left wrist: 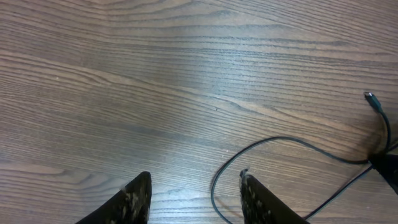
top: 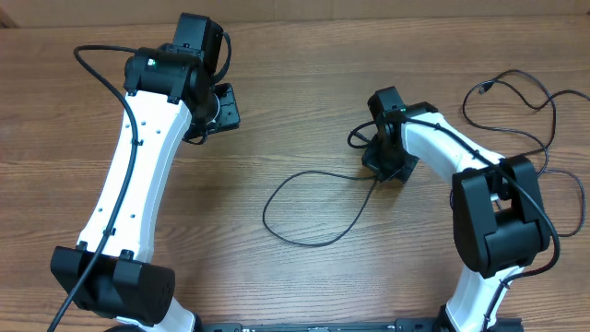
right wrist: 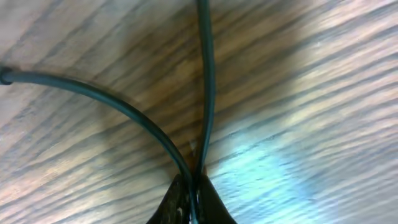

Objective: Untangle cables

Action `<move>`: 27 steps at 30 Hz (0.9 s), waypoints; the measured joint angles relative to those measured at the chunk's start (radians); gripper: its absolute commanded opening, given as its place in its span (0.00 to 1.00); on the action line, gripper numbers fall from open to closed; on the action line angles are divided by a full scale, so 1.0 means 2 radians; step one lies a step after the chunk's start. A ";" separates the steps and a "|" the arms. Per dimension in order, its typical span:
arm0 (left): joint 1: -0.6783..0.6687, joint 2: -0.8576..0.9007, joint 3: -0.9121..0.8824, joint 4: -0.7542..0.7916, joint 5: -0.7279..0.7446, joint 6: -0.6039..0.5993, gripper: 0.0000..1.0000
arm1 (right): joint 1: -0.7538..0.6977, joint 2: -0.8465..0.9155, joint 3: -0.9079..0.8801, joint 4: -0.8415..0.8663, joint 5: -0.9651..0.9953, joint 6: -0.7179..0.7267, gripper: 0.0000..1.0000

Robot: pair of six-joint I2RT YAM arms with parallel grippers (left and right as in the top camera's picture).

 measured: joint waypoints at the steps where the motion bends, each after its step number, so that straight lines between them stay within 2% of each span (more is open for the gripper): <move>1: 0.000 0.000 0.000 -0.001 0.000 0.000 0.46 | -0.004 0.001 0.004 -0.011 0.001 -0.007 0.04; 5: 0.000 0.000 0.000 -0.001 0.000 0.000 0.46 | -0.044 0.003 0.050 -0.060 0.006 -0.051 0.04; 16: 0.000 0.000 0.000 -0.001 0.001 0.000 0.47 | -0.225 -0.005 0.334 -0.201 0.018 -0.223 0.04; 21: 0.000 0.000 0.000 -0.001 0.001 0.000 0.47 | -0.307 -0.015 0.381 -0.211 0.029 -0.259 0.04; 22: 0.000 0.000 0.000 -0.001 0.001 0.000 0.47 | -0.321 -0.016 0.382 -0.210 0.030 -0.258 0.06; 23: 0.000 0.000 0.000 -0.001 0.001 0.000 0.47 | -0.333 -0.016 0.382 -0.210 0.027 -0.258 0.12; 24: 0.000 0.000 0.000 -0.001 0.001 0.000 0.47 | -0.349 -0.016 0.382 -0.209 0.022 -0.258 0.24; 27: 0.000 0.000 0.000 0.000 0.001 0.000 0.47 | -0.379 -0.016 0.382 -0.212 -0.017 -0.267 0.75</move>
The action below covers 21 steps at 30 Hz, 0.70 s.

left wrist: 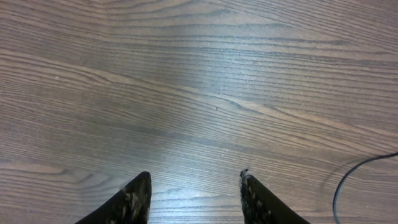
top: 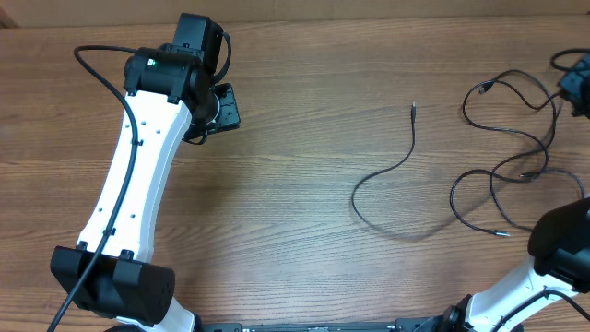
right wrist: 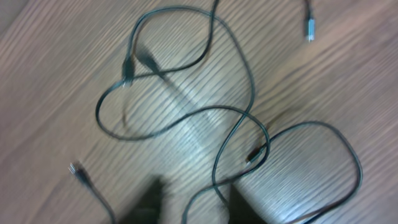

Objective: Untangle cables

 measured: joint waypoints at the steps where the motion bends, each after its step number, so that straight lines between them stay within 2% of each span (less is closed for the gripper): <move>1: 0.000 0.000 0.000 0.001 0.000 0.000 0.47 | -0.005 0.000 0.000 -0.004 -0.012 -0.004 0.83; 3: 0.000 0.000 0.000 0.003 0.000 0.000 0.47 | -0.007 0.000 0.000 -0.022 -0.050 -0.020 0.90; 11: 0.000 0.000 0.000 0.005 0.002 0.000 0.46 | 0.050 0.000 -0.002 -0.086 -0.136 -0.066 0.90; 18: 0.000 0.000 0.000 0.005 0.004 0.000 0.47 | 0.132 -0.001 -0.083 -0.018 -0.137 -0.077 0.87; 21: 0.000 0.000 0.000 0.005 0.004 0.000 0.47 | 0.164 -0.001 -0.144 0.033 -0.136 -0.079 0.81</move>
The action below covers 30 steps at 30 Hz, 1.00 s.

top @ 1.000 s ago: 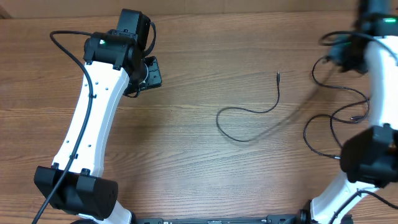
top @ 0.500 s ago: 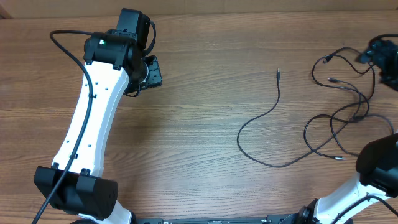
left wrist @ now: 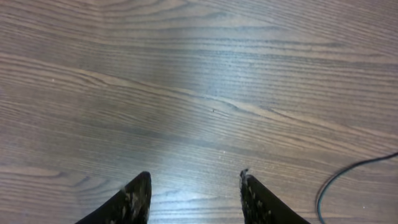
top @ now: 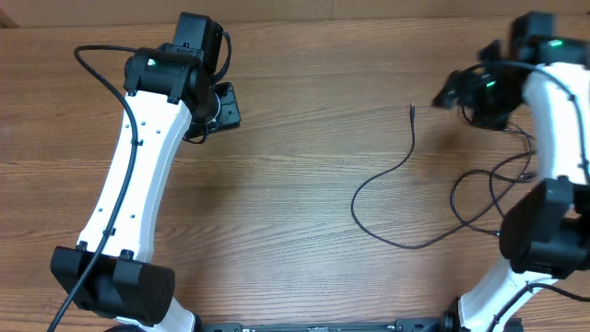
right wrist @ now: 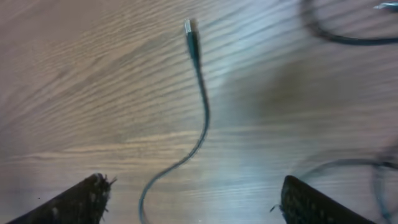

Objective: Untangle cables

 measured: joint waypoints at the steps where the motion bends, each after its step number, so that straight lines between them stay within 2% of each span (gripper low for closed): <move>1: 0.000 0.000 0.000 0.000 0.000 0.000 0.47 | 0.009 0.000 -0.019 0.015 0.002 -0.001 0.80; 3: 0.000 0.000 0.000 0.000 0.000 0.000 0.47 | 0.028 0.000 -0.060 0.052 0.010 -0.003 0.75; 11: 0.000 0.000 0.000 0.000 0.000 0.000 0.47 | 0.078 0.000 -0.174 0.194 0.070 -0.003 0.67; 22: 0.000 0.000 0.000 -0.001 0.000 0.000 0.47 | 0.082 0.000 -0.258 0.328 0.094 0.018 0.66; 24: 0.000 0.000 0.000 -0.001 0.000 0.000 0.47 | 0.082 0.000 -0.268 0.339 0.096 0.019 0.55; 26: 0.000 0.000 0.000 -0.001 0.000 0.000 0.47 | 0.082 0.000 -0.273 0.343 0.096 0.020 0.40; 30: 0.000 0.000 0.000 -0.002 0.000 0.000 0.47 | 0.082 0.000 -0.275 0.348 0.098 0.027 0.36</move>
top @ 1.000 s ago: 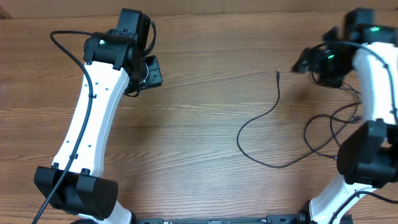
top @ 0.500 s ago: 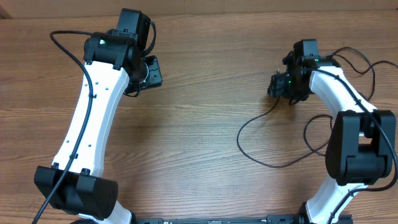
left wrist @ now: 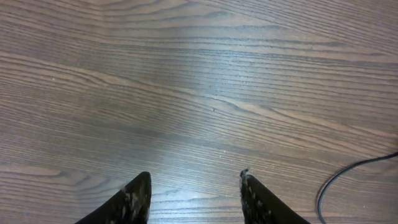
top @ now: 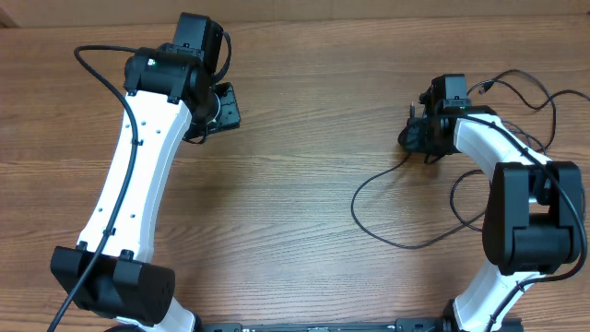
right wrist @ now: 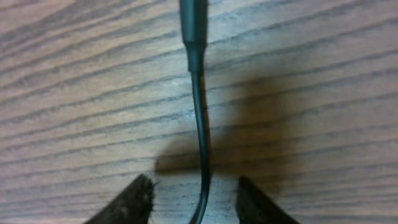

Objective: Untangle cables

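A thin black cable (top: 369, 221) lies on the wooden table, looping from its plug end (right wrist: 194, 18) down and right toward the other cables (top: 516, 101) at the right edge. My right gripper (top: 417, 136) is low over the plug end, open. In the right wrist view the cable (right wrist: 200, 130) runs between its two fingers (right wrist: 134, 199), touching neither; the gripper (right wrist: 198, 196) straddles it. My left gripper (top: 224, 109) hovers open at the back left over bare wood, also open (left wrist: 194, 190); only a bit of cable (left wrist: 339, 177) shows at that frame's right edge.
Several black cable loops with small plugs (top: 489, 88) lie tangled at the right, passing under and behind my right arm (top: 489, 148). The left arm's own cable (top: 92, 65) arches at the far left. The table's back edge (top: 323, 14) runs along the top.
My right gripper was higher and farther right with its jaws spread wide. It is now down at the table by the cable's plug end, jaws narrower on either side of the cable. Left arm unmoved.
First my right gripper was shut on the cable at mid-table, a loop lying at the centre. Then the cable lay farther right and the gripper was off at the right edge above the tangle. Then it was open above the plug end, and now straddles it.
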Action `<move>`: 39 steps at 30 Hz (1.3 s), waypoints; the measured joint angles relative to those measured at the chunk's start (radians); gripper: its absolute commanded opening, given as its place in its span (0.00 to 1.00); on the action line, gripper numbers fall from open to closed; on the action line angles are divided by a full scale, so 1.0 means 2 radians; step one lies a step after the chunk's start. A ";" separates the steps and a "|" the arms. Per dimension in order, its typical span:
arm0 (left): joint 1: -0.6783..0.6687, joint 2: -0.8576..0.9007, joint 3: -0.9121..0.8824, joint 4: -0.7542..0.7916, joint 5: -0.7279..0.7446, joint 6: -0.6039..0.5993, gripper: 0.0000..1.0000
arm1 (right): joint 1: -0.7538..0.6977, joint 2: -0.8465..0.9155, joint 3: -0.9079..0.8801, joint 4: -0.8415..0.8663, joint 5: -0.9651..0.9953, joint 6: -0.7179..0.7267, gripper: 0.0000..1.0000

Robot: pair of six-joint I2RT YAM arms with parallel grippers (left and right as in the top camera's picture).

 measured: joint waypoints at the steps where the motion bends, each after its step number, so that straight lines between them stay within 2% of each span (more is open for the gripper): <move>1: 0.000 0.000 0.000 0.000 0.000 0.000 0.47 | 0.000 0.000 -0.002 0.001 0.000 0.001 0.35; 7: 0.000 0.000 0.000 0.000 0.000 0.000 0.47 | 0.000 -0.002 -0.014 0.010 0.002 0.024 0.21; 10: 0.000 0.000 0.000 0.000 0.000 0.000 0.47 | 0.000 -0.003 -0.018 0.014 0.002 0.033 0.04; 17: 0.000 0.000 0.000 0.000 0.000 0.000 0.47 | -0.001 -0.004 -0.019 0.005 0.002 0.053 0.04; 22: 0.000 0.000 0.000 0.000 0.000 0.000 0.47 | -0.015 -0.004 0.011 -0.078 0.001 0.056 0.04; 27: 0.000 0.000 0.000 0.000 0.000 0.000 0.47 | -0.077 -0.007 0.149 -0.203 0.030 0.057 0.04; 31: 0.000 0.000 0.000 0.000 0.002 0.000 0.47 | -0.136 -0.020 0.288 -0.259 0.047 0.044 0.04; 33: 0.000 0.000 0.000 0.001 0.005 0.000 0.47 | -0.161 -0.029 0.328 -0.272 0.051 0.038 0.04; 36: 0.000 0.000 0.000 0.002 0.006 0.000 0.47 | -0.199 -0.044 0.358 -0.280 0.056 0.032 0.12; 38: 0.000 0.000 0.000 0.002 0.006 0.000 0.47 | -0.216 -0.048 0.360 -0.288 0.054 0.030 0.32; 39: 0.000 0.000 0.000 0.003 0.006 0.000 0.47 | -0.222 -0.048 0.360 -0.293 0.049 0.028 0.38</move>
